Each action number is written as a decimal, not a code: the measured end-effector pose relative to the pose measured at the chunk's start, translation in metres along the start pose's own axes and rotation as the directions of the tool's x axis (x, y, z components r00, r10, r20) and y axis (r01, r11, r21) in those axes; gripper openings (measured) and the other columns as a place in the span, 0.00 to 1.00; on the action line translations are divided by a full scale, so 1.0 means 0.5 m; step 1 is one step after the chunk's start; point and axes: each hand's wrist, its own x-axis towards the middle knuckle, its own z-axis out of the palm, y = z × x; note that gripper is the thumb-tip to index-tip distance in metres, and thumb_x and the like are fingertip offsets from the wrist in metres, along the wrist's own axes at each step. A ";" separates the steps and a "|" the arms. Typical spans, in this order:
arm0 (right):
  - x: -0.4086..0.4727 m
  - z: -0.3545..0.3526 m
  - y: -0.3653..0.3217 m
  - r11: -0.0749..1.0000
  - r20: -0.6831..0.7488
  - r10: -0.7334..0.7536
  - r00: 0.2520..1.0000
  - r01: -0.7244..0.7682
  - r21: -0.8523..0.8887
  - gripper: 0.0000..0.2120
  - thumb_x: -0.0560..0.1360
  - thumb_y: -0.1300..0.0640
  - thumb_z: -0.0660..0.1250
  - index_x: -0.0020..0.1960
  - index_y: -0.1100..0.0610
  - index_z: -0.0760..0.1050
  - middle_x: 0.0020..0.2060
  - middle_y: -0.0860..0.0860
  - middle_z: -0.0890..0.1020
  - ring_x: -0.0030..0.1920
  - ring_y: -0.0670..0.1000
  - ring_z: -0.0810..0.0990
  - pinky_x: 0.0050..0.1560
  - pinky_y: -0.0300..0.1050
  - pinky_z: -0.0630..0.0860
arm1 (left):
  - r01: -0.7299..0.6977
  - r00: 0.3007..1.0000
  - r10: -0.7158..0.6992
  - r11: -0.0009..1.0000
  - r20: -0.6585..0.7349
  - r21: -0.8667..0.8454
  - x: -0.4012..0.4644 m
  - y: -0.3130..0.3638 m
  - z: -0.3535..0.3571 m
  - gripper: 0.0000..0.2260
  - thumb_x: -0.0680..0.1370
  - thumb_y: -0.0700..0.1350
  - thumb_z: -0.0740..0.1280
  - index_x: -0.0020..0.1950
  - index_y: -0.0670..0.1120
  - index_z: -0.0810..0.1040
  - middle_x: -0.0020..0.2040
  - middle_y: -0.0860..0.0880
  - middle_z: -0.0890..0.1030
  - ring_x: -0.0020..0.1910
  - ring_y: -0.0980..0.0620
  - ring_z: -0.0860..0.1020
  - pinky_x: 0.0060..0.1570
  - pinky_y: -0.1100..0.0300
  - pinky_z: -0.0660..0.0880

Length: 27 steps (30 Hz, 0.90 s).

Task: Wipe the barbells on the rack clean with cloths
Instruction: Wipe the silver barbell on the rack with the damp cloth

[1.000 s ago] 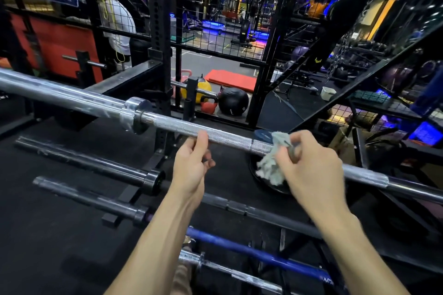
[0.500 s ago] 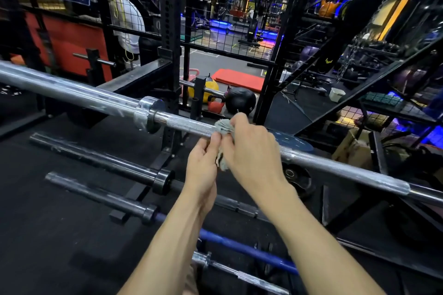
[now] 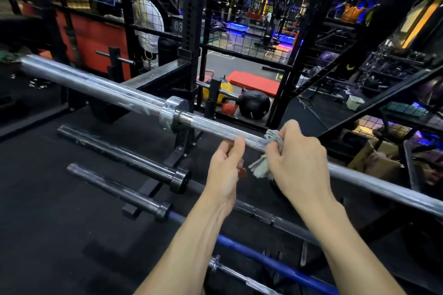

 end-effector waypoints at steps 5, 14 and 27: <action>0.040 0.045 -0.073 0.994 0.073 -0.104 0.992 0.102 0.037 0.07 0.81 0.56 0.60 0.47 0.56 0.63 0.31 0.51 0.72 0.34 0.58 0.71 0.32 0.50 0.60 | 0.103 0.991 -0.104 0.995 0.090 0.010 -0.010 0.025 -0.018 0.11 0.84 0.53 0.64 0.60 0.48 0.78 0.47 0.48 0.82 0.42 0.53 0.77 0.42 0.58 0.72; 0.091 0.091 -0.155 0.989 0.103 -0.138 0.985 0.132 0.069 0.07 0.82 0.54 0.59 0.48 0.56 0.65 0.34 0.51 0.71 0.37 0.59 0.71 0.34 0.50 0.62 | 0.151 0.978 -0.120 0.972 0.173 -0.179 0.012 0.059 -0.115 0.17 0.85 0.48 0.57 0.71 0.44 0.73 0.59 0.45 0.82 0.54 0.51 0.81 0.50 0.58 0.79; 0.060 0.073 -0.121 0.997 0.006 0.055 0.998 -0.056 0.058 0.08 0.78 0.52 0.63 0.47 0.57 0.68 0.32 0.53 0.73 0.36 0.61 0.71 0.36 0.51 0.65 | 0.219 0.973 -0.196 0.947 0.118 -0.236 -0.018 0.095 -0.171 0.18 0.84 0.49 0.55 0.74 0.57 0.71 0.63 0.48 0.83 0.47 0.51 0.79 0.46 0.56 0.78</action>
